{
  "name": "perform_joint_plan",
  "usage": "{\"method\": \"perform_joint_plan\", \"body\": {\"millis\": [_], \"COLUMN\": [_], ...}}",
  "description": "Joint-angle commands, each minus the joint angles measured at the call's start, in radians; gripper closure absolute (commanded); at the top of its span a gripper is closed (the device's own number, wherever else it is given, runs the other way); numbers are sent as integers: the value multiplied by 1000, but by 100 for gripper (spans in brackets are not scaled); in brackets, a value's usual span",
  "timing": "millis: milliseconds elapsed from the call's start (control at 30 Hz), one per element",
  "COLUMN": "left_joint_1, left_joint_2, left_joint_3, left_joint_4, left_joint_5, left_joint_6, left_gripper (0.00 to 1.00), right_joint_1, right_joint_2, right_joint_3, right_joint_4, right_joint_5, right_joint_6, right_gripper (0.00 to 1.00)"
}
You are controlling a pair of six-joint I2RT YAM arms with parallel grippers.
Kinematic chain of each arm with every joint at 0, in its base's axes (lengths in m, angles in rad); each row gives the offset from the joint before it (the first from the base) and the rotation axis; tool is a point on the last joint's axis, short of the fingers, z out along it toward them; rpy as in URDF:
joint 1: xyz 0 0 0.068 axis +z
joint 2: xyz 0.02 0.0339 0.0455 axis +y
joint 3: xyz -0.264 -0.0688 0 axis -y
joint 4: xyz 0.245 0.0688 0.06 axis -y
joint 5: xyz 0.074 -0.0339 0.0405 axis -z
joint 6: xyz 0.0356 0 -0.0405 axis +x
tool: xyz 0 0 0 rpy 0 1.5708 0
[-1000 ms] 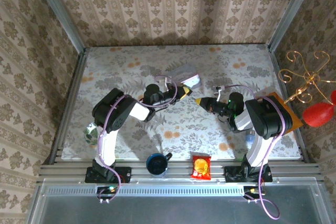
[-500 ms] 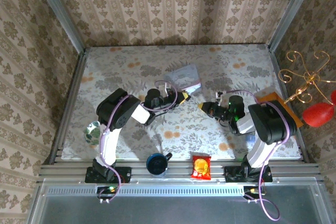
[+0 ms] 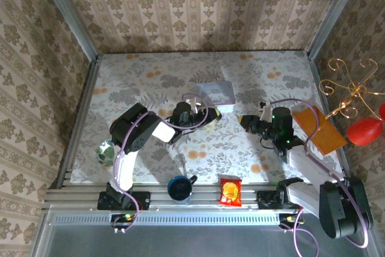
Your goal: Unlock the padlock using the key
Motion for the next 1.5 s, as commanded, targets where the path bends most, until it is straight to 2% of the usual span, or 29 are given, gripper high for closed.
{"method": "perform_joint_plan", "body": {"millis": [0,100,233,333,400,533,633,833,1000,1167,1400,1467], "left_joint_1": [-26,-65,-148,-207,-241,-277,-278,-249,-230,-200,-180,-176], "left_joint_2": [-26,-89,-146,-133,-116,-67,-32,61,113,142,123,108], "left_joint_3": [23,83,195,288,338,417,466,592,672,725,728,711], "left_joint_4": [-344,-596,-919,-1120,-1190,-1244,-1259,-1280,-1289,-1315,-1359,-1362], "left_joint_5": [-45,-145,-369,-552,-662,-771,-823,-838,-850,-884,-911,-909], "left_joint_6": [75,201,326,334,331,312,310,345,374,398,408,393], "left_gripper": [37,26,16,16,20,24,24,13,12,17,9,10], "right_joint_1": [-3,-4,-5,-5,-5,-6,-6,-8,-8,-9,-11,-13], "right_joint_2": [-82,-135,-163,-154,-141,-127,-128,-133,-135,-134,-128,-124], "right_joint_3": [34,42,53,68,80,108,126,132,130,140,136,133], "right_joint_4": [-197,-238,-262,-262,-265,-289,-311,-315,-316,-321,-314,-312], "right_joint_5": [66,80,89,87,84,89,87,88,90,91,91,90], "right_joint_6": [-61,-69,-80,-88,-96,-123,-138,-142,-140,-141,-142,-139], "right_gripper": [100,100,100,100,100,100,100,100,100,100,100,100]}}
